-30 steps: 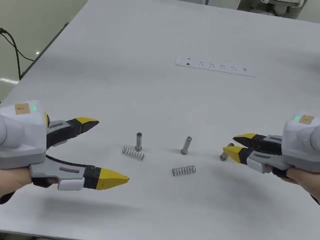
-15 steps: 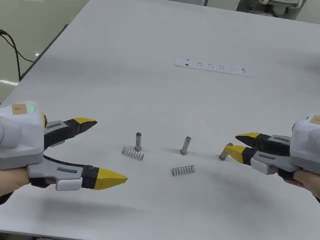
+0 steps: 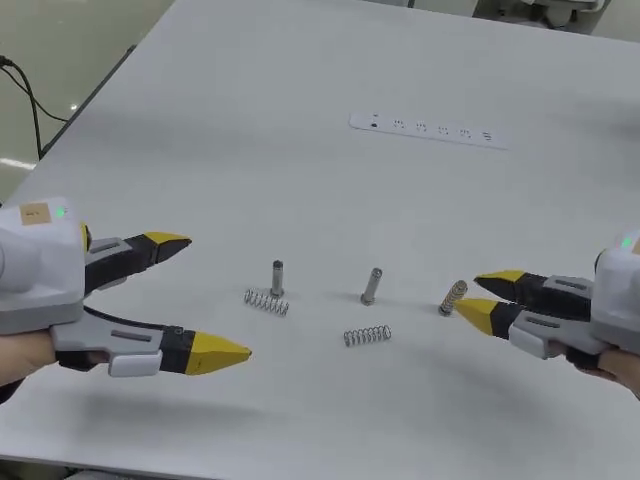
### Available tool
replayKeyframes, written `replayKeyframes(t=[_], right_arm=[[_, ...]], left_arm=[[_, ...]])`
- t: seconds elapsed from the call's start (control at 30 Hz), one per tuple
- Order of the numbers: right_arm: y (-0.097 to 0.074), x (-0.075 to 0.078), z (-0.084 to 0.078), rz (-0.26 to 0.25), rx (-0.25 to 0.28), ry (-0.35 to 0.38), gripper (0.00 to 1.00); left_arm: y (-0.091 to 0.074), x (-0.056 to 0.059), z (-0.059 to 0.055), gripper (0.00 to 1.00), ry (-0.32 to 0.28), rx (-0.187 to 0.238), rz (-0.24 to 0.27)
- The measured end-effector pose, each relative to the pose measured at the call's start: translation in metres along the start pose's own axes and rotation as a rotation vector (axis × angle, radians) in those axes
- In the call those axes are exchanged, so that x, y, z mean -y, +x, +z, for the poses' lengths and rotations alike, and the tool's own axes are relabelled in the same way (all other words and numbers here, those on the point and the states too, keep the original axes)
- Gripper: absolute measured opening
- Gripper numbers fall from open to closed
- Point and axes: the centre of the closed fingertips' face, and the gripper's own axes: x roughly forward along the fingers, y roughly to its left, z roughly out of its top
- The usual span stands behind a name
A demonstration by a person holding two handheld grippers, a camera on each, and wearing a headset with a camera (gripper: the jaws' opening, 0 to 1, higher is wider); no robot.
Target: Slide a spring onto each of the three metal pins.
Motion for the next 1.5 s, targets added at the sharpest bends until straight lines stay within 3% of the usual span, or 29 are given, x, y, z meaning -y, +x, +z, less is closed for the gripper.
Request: replayKeyframes(t=[0.13, 0.47, 0.83, 1.17, 1.5], right_arm=[[0.003, -0.010, -0.002, 0.031, -0.013, -0.011, 0.22], [0.014, -0.040, 0.002, 0.141, -0.061, -0.171, 0.22], [0.033, -0.062, -0.007, 0.241, -0.168, -0.367, 0.22], [0.051, -0.068, -0.005, 0.287, -0.219, -0.503, 0.20], [0.067, -0.068, -0.024, 0.347, -0.315, -0.630, 0.18]], left_arm=[[0.000, 0.001, 0.000, 0.96, 0.001, 0.000, -0.003], [0.001, 0.003, -0.002, 0.95, 0.003, -0.008, -0.009], [0.001, 0.005, -0.006, 0.95, 0.006, -0.017, -0.017], [0.002, 0.006, -0.009, 0.95, 0.009, -0.030, -0.026], [0.003, 0.008, -0.008, 0.95, 0.010, -0.029, -0.035]])
